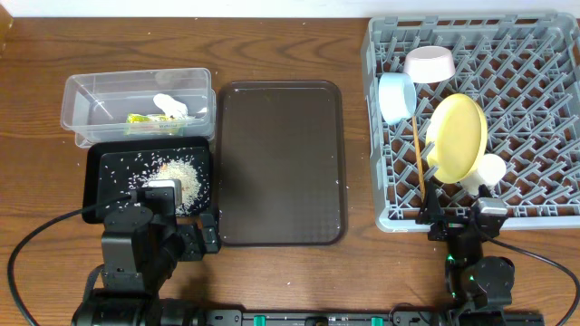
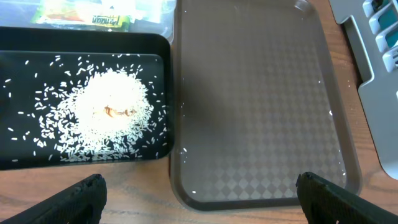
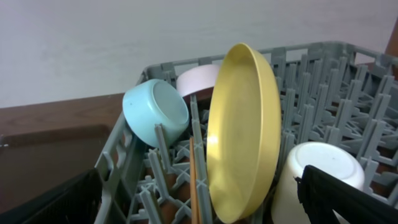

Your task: Sort waste into correct bins and load items into the dishwasher rack

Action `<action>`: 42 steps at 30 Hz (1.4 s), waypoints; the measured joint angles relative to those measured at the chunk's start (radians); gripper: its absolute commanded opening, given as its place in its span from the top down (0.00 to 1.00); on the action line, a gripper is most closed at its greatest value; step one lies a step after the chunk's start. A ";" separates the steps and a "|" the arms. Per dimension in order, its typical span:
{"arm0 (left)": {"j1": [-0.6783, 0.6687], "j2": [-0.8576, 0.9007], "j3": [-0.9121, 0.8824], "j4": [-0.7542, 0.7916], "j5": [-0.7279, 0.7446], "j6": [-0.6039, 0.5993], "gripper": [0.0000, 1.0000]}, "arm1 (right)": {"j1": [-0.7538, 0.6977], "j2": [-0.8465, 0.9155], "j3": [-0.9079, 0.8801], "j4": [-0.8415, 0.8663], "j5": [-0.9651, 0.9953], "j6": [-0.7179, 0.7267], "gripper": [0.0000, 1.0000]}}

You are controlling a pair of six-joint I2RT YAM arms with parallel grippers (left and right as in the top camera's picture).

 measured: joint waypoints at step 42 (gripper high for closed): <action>0.000 -0.059 -0.024 0.026 -0.013 0.001 0.00 | 0.000 0.000 0.000 0.001 0.000 -0.006 0.01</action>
